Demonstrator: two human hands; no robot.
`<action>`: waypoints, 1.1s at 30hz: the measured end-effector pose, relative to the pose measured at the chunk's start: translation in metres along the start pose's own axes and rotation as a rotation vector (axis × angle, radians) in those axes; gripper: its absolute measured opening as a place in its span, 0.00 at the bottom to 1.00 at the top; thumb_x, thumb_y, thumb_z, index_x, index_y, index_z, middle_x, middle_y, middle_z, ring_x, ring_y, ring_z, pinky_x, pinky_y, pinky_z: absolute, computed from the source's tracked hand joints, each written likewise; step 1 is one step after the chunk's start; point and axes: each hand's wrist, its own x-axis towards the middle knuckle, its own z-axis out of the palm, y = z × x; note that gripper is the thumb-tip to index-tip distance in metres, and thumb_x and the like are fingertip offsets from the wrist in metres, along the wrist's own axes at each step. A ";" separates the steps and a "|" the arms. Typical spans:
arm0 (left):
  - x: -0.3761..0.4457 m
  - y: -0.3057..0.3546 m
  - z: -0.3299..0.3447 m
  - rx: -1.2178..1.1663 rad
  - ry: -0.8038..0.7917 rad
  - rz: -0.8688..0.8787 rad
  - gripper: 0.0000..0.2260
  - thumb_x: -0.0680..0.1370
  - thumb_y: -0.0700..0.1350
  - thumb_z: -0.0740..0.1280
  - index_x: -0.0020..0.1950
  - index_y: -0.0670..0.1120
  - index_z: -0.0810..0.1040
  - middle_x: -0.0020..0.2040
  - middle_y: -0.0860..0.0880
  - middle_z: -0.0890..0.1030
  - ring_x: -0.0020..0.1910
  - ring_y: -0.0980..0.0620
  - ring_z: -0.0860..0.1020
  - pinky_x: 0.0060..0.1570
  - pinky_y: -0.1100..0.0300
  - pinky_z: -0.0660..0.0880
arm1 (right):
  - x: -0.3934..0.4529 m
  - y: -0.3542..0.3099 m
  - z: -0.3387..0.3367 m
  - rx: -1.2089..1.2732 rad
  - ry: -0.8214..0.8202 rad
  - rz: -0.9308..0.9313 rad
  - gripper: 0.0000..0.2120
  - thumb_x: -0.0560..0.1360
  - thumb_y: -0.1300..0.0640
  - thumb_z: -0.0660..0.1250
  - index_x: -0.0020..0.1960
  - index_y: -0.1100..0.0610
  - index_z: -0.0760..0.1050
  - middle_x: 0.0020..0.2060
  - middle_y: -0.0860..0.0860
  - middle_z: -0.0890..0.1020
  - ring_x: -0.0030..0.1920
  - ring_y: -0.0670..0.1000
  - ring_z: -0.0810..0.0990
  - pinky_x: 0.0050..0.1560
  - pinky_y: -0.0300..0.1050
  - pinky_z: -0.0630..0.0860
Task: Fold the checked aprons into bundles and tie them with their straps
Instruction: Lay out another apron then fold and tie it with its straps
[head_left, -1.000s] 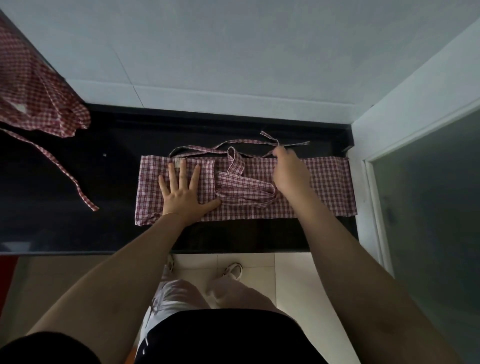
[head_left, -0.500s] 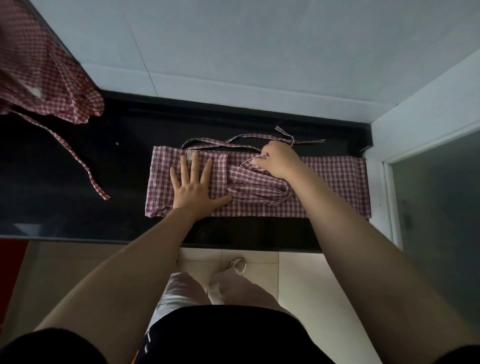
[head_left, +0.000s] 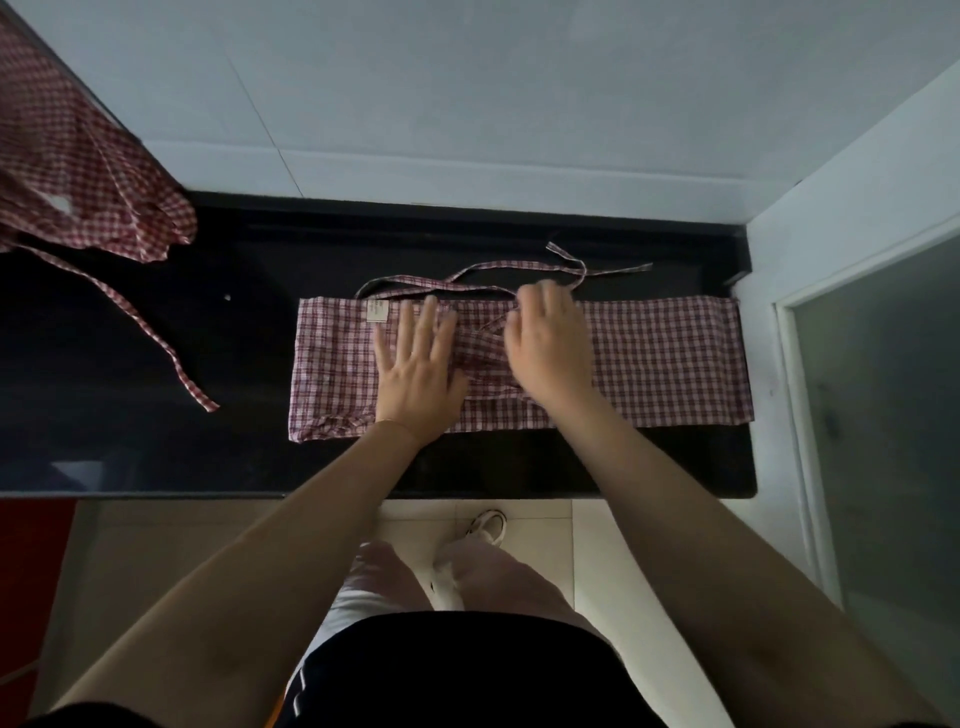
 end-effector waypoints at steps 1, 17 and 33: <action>0.002 0.007 0.004 0.008 -0.014 0.049 0.30 0.81 0.57 0.49 0.81 0.53 0.43 0.81 0.48 0.39 0.78 0.44 0.35 0.74 0.34 0.39 | -0.008 -0.007 0.006 0.053 -0.035 -0.066 0.14 0.81 0.55 0.58 0.63 0.61 0.73 0.61 0.57 0.76 0.62 0.55 0.75 0.63 0.50 0.73; 0.016 0.026 0.015 0.041 -0.045 -0.010 0.28 0.81 0.59 0.51 0.78 0.47 0.58 0.81 0.44 0.50 0.80 0.42 0.41 0.75 0.38 0.35 | -0.052 0.095 0.017 0.085 -0.219 0.292 0.25 0.84 0.47 0.52 0.77 0.57 0.61 0.77 0.56 0.63 0.78 0.56 0.59 0.77 0.54 0.57; 0.034 0.086 0.017 -0.040 -0.141 0.214 0.38 0.74 0.71 0.56 0.80 0.56 0.51 0.79 0.54 0.56 0.79 0.43 0.44 0.70 0.27 0.41 | -0.044 0.161 -0.027 0.319 -0.215 1.076 0.30 0.81 0.41 0.57 0.71 0.63 0.64 0.65 0.60 0.73 0.63 0.60 0.75 0.59 0.55 0.73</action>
